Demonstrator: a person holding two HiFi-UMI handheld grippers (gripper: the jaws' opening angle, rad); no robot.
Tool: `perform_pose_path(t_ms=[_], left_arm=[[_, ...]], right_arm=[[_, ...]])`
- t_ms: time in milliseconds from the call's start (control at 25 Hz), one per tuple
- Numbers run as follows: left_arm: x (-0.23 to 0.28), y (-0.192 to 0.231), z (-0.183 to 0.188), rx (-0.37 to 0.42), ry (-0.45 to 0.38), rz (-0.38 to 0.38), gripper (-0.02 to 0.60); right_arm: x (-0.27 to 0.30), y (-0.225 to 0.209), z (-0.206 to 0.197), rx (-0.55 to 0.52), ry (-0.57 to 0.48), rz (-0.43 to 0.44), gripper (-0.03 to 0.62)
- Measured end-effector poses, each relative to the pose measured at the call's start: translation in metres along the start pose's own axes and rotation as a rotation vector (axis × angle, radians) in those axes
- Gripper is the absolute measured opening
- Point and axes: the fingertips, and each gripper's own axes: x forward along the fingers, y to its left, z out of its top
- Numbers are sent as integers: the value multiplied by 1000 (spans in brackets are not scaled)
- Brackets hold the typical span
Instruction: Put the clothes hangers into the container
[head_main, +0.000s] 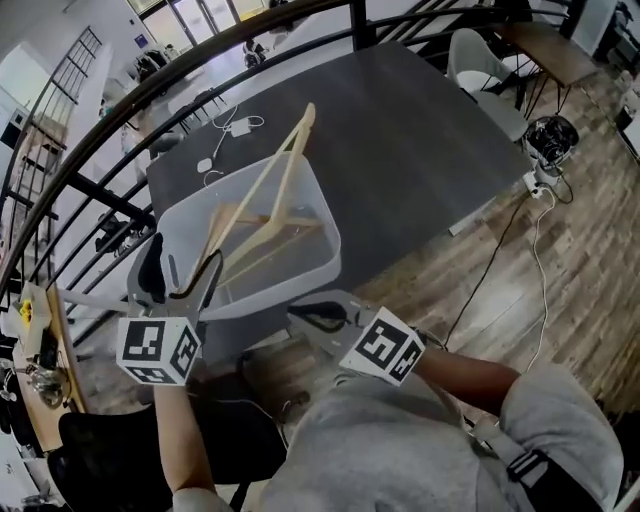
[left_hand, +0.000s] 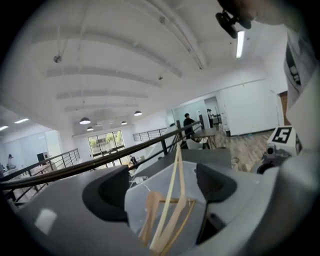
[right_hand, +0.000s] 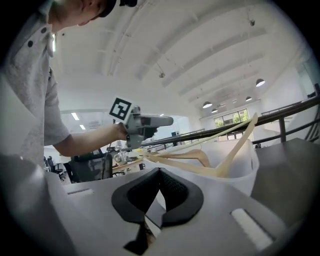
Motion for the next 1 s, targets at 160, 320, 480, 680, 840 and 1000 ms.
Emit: perform_pose_path(t_ms=[160,320,480,680,840,1000], left_arm=[[-60,-8,8,-101,-117,110,327],[-117,-35,-15,-210,-226,188,17],[-152,-75,-55,-248,-187,215,11],[-187,-106,-97,-310,-133,216,11],[-214,-108,-109,-310,-118,254,11],[-231,-113,-123,-325,-85,271,11]], right_arm=[[-34,-12,10,4,-35,-123,0],[-71,-10,14,16,-66,-236,0],[-101,3,12,20,-87,-316,0],[-127,21,3,-20,-90,-403,0],[-144,28,2,-23,-111,-437,-2],[-146,36,4,-31,-124,-438,-1]])
